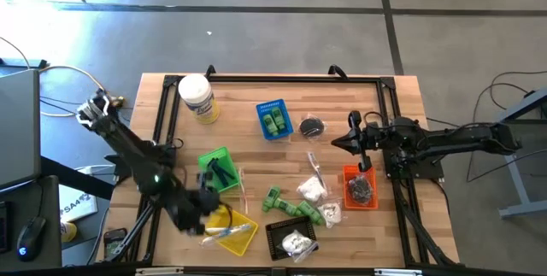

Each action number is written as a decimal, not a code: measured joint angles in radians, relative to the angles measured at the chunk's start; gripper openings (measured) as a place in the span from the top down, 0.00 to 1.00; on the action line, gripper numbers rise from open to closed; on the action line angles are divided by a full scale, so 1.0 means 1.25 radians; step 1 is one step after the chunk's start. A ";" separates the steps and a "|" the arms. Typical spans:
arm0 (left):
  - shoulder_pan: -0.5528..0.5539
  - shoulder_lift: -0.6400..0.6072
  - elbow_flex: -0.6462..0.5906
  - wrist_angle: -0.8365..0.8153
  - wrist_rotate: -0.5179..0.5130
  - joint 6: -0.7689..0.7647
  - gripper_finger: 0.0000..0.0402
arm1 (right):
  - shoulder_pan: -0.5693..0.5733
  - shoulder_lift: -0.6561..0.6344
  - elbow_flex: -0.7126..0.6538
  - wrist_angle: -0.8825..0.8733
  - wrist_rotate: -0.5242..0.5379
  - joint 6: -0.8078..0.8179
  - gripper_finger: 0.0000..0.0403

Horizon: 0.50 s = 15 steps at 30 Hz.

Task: Pick & Place Travel size toiletries
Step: Put the blue toothbrush into the yellow bin

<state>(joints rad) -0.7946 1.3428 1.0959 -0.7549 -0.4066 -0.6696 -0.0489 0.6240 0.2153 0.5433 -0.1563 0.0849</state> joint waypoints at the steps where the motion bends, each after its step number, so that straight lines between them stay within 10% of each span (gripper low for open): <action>1: -0.010 0.034 0.042 -0.025 0.002 -0.025 0.86 | -0.002 0.000 0.000 0.000 0.000 0.000 1.00; 15: -0.010 0.304 0.250 -0.100 0.143 -0.163 0.48 | -0.005 0.002 0.000 0.009 -0.003 0.015 1.00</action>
<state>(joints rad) -0.8077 1.7226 1.4086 -0.8801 -0.2282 -0.8735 -0.0547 0.6270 0.2153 0.5545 -0.1596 0.1036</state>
